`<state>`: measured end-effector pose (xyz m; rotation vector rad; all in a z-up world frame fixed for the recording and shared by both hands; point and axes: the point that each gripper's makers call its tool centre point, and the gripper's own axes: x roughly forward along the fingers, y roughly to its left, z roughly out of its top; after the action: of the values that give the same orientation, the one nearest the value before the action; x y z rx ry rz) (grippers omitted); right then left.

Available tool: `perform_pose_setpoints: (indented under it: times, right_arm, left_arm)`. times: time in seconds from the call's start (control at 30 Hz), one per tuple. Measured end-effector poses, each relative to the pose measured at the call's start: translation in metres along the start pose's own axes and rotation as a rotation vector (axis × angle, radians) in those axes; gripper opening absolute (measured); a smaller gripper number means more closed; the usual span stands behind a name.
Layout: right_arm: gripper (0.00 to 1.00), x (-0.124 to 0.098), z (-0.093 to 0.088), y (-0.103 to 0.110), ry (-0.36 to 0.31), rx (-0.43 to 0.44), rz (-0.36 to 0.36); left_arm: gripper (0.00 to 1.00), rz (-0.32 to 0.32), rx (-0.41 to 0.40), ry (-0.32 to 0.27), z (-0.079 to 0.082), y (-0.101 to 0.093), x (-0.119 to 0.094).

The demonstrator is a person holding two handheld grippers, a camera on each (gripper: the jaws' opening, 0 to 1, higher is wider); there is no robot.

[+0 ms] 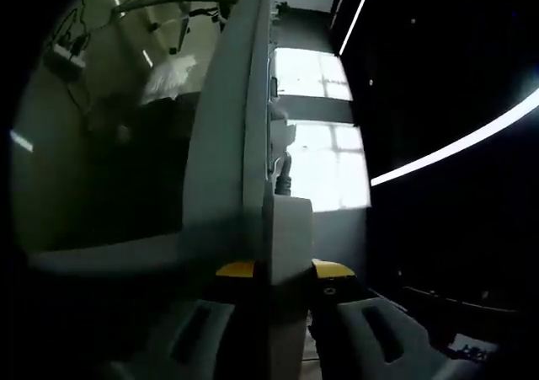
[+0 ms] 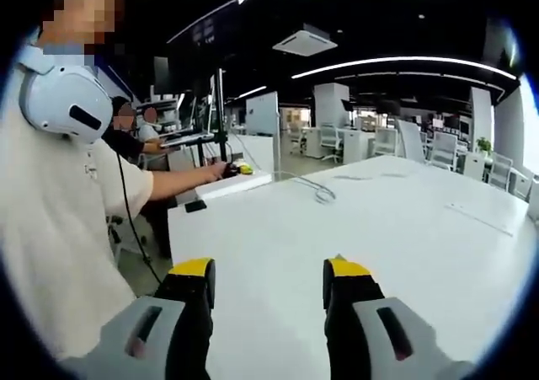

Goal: Pick up the power strip scattered on the table, fix it on the side mounting bracket of the table, and press the switch

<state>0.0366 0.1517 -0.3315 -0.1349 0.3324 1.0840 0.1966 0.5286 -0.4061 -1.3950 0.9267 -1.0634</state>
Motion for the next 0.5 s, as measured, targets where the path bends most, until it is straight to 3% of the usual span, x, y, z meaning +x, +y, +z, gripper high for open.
perform_pose_setpoints:
  times: [0.5]
  right_arm:
    - [0.47, -0.0005, -0.002, -0.0013, 0.004, 0.003, -0.006]
  left_arm:
    - [0.25, -0.117, -0.012, -0.058, -0.0081, 0.0019, 0.0068]
